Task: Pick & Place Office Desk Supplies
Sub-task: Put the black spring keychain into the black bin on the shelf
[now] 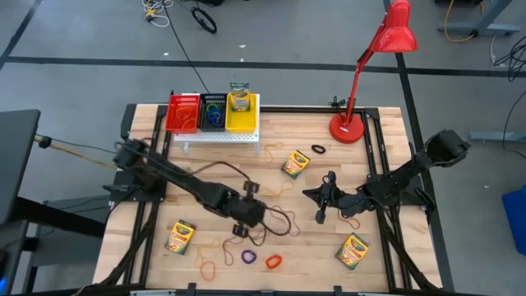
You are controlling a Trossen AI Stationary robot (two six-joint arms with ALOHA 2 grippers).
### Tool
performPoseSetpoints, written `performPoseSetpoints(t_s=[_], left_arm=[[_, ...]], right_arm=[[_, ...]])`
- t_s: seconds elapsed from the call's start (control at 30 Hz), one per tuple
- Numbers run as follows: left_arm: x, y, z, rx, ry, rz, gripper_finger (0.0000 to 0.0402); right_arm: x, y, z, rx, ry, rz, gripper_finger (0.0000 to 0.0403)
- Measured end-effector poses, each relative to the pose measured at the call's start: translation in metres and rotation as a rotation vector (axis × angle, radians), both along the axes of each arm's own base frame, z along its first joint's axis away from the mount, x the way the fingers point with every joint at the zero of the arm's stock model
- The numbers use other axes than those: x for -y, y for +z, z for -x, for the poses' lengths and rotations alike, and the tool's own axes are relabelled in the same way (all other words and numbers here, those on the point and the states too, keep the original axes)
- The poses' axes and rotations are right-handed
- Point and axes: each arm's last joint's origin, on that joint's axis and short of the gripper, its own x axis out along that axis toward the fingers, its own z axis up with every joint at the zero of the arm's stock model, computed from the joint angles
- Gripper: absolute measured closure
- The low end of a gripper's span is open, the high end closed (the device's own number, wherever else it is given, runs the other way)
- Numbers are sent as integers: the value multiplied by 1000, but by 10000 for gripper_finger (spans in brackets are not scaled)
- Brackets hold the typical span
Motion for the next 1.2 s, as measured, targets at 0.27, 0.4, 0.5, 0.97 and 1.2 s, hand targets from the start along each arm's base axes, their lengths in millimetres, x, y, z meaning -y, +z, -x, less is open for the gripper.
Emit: performPoseSetpoints(t_s=[0.27,0.4,0.5,0.97,1.2], left_arm=[[-30,100,55,239,204,36,384],[-56,139,84,369,321,43,383],[-82,155,100,415,409,45,385],[-228,155,135,277,785,39,384],[-281,131,139,139,831,62,379]], right_arm=[[0,0,0,-1,0,1,396],[0,0,0,-1,0,1,396],[0,0,0,-1,0,0,396],[0,1,0,6,0,-4,396],[0,1,0,7,0,-4,396]])
